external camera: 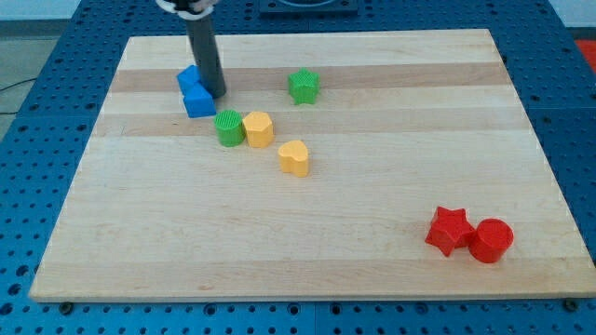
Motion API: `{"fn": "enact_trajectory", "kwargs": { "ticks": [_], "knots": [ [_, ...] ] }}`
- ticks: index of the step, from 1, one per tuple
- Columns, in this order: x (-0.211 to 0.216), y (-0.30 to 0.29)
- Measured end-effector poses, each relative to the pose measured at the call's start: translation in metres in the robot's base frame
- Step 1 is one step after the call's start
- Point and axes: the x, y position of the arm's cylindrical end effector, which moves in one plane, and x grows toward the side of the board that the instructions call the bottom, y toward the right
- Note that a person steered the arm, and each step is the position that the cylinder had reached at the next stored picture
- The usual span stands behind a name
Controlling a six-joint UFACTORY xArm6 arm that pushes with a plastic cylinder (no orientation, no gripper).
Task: Push the blue cube above to the blue triangle
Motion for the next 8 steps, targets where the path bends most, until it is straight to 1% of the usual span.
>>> {"fn": "enact_trajectory", "kwargs": {
  "ticks": [1,2,3,4,5,6,7,8],
  "knots": [
    [0.007,0.004],
    [0.029,0.016],
    [0.044,-0.002],
    [0.048,-0.049],
    [0.049,-0.07],
    [0.04,0.008],
    [0.009,0.047],
    [-0.014,0.022]
  ]
}}
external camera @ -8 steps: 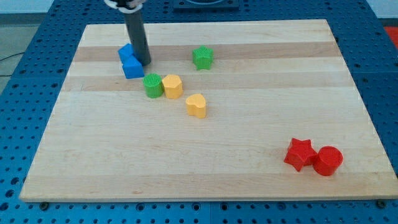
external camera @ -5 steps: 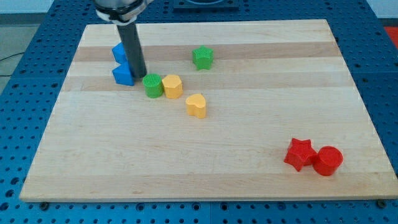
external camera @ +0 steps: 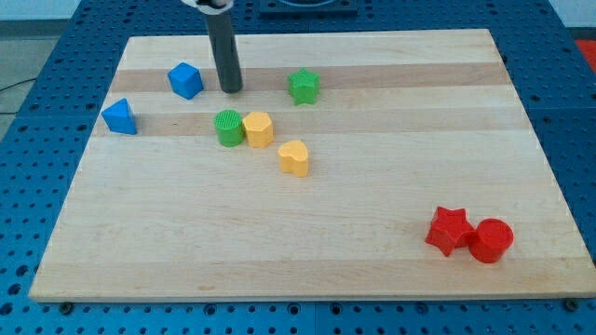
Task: Push the blue cube above to the blue triangle
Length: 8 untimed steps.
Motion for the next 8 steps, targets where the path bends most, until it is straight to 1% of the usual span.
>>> {"fn": "enact_trajectory", "kwargs": {
  "ticks": [2,3,4,6,7,8],
  "knots": [
    [-0.015,-0.041],
    [-0.015,-0.068],
    [-0.016,-0.071],
    [-0.016,-0.096],
    [-0.036,-0.1],
    [-0.034,-0.113]
  ]
}}
